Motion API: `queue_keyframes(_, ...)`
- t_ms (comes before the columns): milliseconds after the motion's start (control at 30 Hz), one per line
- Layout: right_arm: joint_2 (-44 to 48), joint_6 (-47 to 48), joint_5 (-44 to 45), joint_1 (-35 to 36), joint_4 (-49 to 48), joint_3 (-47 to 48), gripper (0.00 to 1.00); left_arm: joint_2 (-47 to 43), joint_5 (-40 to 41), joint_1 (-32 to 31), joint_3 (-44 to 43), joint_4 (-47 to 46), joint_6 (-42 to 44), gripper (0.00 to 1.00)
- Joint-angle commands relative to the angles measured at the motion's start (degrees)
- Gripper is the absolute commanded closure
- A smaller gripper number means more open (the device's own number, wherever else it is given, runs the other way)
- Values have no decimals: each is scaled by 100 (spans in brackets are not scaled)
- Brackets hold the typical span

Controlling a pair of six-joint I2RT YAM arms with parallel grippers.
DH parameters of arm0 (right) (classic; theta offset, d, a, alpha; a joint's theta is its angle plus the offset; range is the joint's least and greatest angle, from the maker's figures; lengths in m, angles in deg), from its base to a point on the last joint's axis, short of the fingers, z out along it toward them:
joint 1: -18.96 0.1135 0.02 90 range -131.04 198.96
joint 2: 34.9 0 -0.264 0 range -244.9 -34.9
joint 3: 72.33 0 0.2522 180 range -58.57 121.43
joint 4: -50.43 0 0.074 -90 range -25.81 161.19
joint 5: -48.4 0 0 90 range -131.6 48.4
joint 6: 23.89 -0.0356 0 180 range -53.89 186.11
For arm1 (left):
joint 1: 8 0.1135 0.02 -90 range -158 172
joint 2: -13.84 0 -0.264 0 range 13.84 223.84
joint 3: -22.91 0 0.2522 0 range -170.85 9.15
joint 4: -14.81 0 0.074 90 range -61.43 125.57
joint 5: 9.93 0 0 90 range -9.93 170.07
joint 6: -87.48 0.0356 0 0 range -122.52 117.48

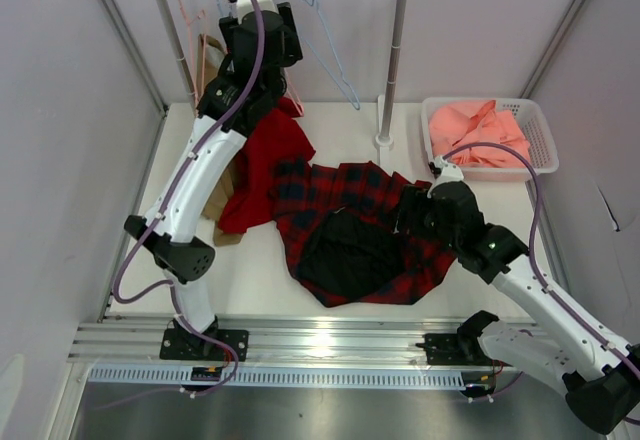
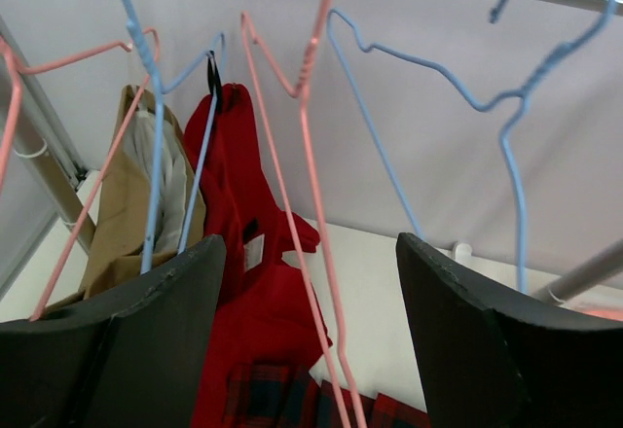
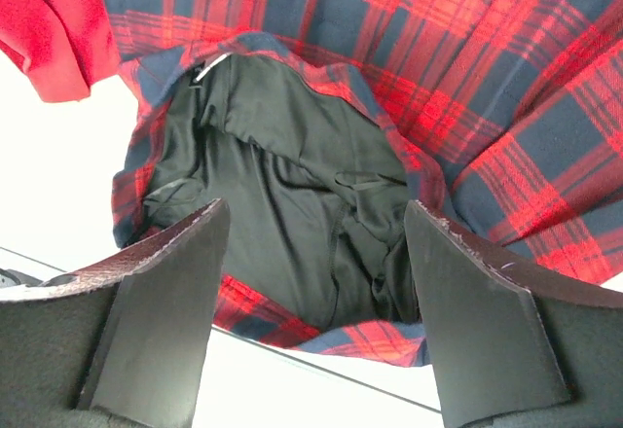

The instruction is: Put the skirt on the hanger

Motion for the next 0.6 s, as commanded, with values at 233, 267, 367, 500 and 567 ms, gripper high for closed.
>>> queue_keyframes(233,-107,328,-150,-66,-316,484,22,546,-613,480,-382,-593,247,22)
queue_keyframes(267,-116,337,-159,-75,-377,467,22,599,-631,480,-426,-663,291,22)
queue_keyframes(367,-186,372,-264,-84,-500,449,22,775,-526,488,-540,-804,457,22)
queue_keyframes(500,-266,442,-352,-127,-624,353,22,889,-306,515,-549,-1058,625,23)
queue_keyframes(567,-292,477,-449,-162,-677,300,22,960,-244,541,-619,-1094,643,23)
